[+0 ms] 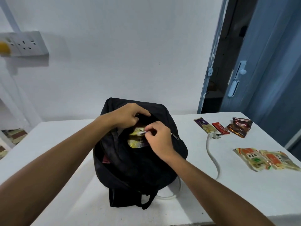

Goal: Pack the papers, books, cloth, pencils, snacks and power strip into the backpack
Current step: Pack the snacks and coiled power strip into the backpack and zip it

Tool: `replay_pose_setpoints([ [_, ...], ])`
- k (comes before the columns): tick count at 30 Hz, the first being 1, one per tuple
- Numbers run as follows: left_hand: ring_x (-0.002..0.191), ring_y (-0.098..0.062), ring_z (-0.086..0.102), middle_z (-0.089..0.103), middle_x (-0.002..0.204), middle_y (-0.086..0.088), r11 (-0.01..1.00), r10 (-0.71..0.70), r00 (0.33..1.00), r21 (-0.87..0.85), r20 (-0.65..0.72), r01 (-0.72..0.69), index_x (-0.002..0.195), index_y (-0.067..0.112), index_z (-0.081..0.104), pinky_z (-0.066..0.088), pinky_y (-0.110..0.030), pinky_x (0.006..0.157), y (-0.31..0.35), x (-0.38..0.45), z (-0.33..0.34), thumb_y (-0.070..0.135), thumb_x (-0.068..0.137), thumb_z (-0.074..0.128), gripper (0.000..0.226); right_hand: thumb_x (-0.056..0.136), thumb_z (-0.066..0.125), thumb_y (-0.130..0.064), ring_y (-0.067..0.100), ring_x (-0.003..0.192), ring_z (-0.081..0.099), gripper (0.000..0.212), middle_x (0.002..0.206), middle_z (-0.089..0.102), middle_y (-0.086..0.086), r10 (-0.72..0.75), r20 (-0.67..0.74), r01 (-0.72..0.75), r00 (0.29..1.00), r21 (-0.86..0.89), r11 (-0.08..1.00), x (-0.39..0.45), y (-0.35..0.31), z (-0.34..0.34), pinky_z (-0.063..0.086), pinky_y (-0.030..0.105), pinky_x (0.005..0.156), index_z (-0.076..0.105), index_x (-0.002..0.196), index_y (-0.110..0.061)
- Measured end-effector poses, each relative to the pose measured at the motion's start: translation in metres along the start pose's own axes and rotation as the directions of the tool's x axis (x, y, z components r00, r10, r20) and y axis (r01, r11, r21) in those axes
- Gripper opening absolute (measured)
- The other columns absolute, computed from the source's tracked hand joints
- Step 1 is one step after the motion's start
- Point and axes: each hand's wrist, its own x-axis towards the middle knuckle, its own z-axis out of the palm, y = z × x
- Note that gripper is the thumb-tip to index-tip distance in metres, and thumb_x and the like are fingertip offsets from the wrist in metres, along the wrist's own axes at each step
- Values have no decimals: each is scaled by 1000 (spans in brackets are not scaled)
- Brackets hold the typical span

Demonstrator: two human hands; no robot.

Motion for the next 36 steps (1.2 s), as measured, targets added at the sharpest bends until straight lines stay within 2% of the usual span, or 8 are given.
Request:
replay_pose_setpoints([
  [4, 129, -12, 49, 59, 134, -1, 999, 26, 996, 28, -89, -24, 122, 13, 65, 37, -19, 104, 6, -3, 4, -15, 75, 43, 58, 73, 63, -8, 34, 93, 58, 10, 92, 65, 13, -307, 300, 407, 903, -367, 837, 6, 11, 32, 49, 38, 85, 71, 77, -4],
  [8, 128, -11, 50, 59, 133, 0, 999, 17, 994, 38, -106, -13, 122, 13, 65, 36, -17, 105, 2, -12, 14, -13, 75, 45, 57, 81, 60, -23, 38, 103, 47, 19, 109, 59, 15, -171, 450, 475, 876, -749, 463, -1, -2, 45, 39, 48, 90, 75, 87, -13],
  [12, 121, -9, 54, 65, 124, 4, 1000, -2, 989, 26, -150, 6, 114, 15, 69, 39, -23, 105, -5, -18, 27, -7, 74, 53, 48, 88, 52, -14, 37, 118, 42, 35, 132, 41, 21, 75, 584, 398, 808, -635, 662, -1, -17, 35, 40, 42, 93, 58, 120, -1],
  [16, 77, -15, 61, 67, 85, 5, 1000, 7, 986, -3, -168, -8, 85, 24, 60, 51, -40, 74, -8, -15, 43, -2, 70, 54, 31, 83, 45, -4, 33, 102, 57, 19, 113, 58, 15, 56, 631, 202, 773, -329, 922, 4, -9, 8, 49, 43, 87, 60, 91, -11],
  [19, 68, -20, 55, 61, 78, 4, 1000, -1, 986, -21, -167, -3, 83, 28, 40, 48, -44, 63, -4, -7, 53, 2, 67, 53, 33, 85, 45, -3, 11, 81, 64, 32, 93, 67, -1, 104, 637, 50, 764, -218, 975, 7, -5, -20, 52, 24, 77, 71, 97, -17],
  [27, 85, -17, 53, 50, 87, 11, 965, 26, 999, 260, -34, -17, 87, 23, 55, 48, -35, 72, 11, 36, 81, 10, 69, 62, 23, 79, 45, 8, 8, 60, 65, 32, 74, 67, -3, 86, 270, -73, 959, -58, 996, 10, 28, -98, 46, 12, 57, 72, 82, -9],
  [31, 83, -17, 52, 51, 89, 9, 942, 63, 996, 328, 55, -78, 82, 23, 49, 46, -34, 68, 23, 50, 83, 11, 68, 63, 23, 85, 46, 1, 17, 74, 66, 27, 82, 68, 1, 215, 79, -197, 973, -188, 962, 13, 70, -132, 54, 30, 67, 70, 86, -11],
  [36, 82, -17, 52, 46, 82, 11, 877, 105, 974, 444, 199, -185, 80, 26, 44, 37, -29, 61, 29, 69, 81, 13, 69, 60, 23, 87, 50, -16, 33, 117, 48, 37, 125, 57, 12, 475, -122, -393, 872, -754, 527, 6, 134, -182, 43, 40, 91, 56, 124, -17],
])
